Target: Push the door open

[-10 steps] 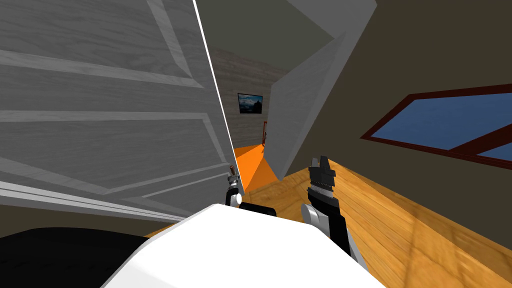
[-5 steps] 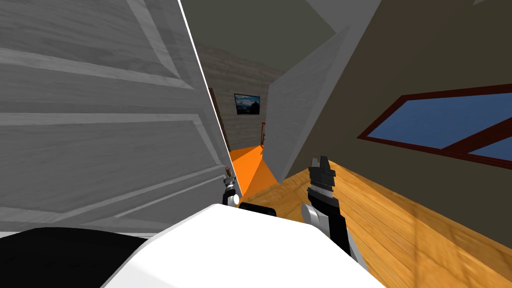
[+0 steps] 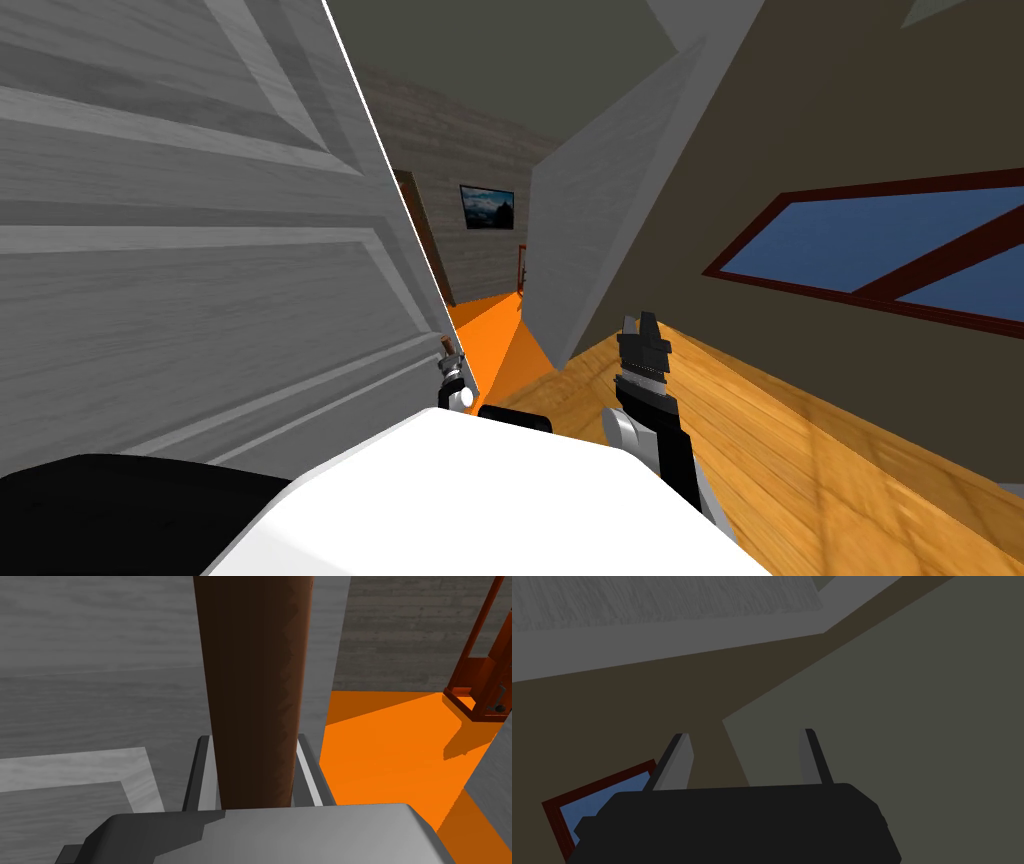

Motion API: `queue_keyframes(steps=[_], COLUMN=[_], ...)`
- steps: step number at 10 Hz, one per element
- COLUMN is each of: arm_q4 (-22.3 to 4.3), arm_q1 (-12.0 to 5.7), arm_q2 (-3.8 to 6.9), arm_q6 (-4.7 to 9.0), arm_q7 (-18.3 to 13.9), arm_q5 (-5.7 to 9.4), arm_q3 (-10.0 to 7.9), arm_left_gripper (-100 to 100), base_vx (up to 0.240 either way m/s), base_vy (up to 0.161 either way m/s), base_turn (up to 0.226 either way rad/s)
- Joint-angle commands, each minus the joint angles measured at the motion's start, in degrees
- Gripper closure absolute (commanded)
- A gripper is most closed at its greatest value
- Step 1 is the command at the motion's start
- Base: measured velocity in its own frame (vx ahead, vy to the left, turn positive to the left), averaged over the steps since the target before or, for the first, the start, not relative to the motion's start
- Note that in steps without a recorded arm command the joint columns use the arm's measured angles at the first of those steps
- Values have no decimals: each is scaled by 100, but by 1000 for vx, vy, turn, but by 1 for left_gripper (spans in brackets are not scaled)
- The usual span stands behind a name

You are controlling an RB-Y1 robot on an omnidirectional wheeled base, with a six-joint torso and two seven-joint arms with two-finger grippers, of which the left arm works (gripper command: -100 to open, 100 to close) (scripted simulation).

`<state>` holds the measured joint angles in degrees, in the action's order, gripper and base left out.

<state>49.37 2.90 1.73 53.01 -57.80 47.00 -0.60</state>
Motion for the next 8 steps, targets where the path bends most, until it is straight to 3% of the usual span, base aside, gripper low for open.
queue_keyframes(steps=[1,4,7,8], arm_q4=[171,330,397,463], arm_q1=[144,329,406,484], arm_q2=[42,77,81,79], arm_q6=[58,130,160,189], arm_q7=[17,92,123,155], arm_q5=[23,268,370,473], arm_q3=[-63,-402,-544,-686], arm_left_gripper=[100,100,100,100], base_vx=[102,118,106,93], base_vy=[22,51,41,26], base_turn=[-7,-120,-53,-120])
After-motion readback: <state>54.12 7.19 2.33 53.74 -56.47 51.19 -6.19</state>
